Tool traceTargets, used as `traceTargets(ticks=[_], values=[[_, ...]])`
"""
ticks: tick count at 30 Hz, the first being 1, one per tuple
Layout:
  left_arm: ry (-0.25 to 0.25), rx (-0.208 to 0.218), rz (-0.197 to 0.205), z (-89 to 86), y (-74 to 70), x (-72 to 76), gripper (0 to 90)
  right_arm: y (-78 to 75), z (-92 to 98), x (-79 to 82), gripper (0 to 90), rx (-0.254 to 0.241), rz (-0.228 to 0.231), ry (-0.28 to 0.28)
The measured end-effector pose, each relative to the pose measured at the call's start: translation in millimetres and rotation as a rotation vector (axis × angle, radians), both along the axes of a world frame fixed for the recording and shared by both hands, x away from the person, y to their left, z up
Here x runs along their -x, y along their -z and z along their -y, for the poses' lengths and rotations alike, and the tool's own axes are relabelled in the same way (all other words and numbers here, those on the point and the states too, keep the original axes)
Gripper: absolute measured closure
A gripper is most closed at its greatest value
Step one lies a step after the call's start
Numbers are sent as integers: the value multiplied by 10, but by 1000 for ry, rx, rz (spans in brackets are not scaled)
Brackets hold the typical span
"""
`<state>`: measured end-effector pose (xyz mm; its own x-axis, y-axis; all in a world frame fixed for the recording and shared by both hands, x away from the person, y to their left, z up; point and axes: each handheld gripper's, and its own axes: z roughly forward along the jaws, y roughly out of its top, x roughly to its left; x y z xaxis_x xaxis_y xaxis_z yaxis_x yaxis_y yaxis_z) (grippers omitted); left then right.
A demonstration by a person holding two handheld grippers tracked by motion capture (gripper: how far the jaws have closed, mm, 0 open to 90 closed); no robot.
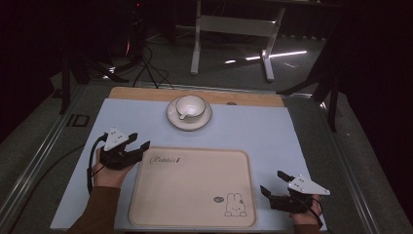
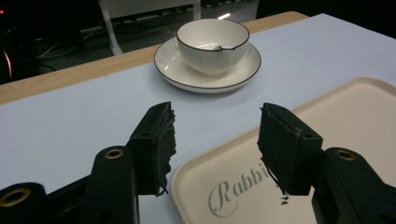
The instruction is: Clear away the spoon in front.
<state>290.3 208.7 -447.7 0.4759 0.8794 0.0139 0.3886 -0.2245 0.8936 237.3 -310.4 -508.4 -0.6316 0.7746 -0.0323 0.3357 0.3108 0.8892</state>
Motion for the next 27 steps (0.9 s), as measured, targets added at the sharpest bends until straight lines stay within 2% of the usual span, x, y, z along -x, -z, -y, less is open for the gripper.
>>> traceTargets(ticks=[12, 27], values=[[15, -3, 4, 123, -55, -131, 447, -5, 6, 4, 153, -1, 5, 3], [20, -5, 6, 280, -149, -369, 433, -8, 7, 3, 153, 0, 9, 2]])
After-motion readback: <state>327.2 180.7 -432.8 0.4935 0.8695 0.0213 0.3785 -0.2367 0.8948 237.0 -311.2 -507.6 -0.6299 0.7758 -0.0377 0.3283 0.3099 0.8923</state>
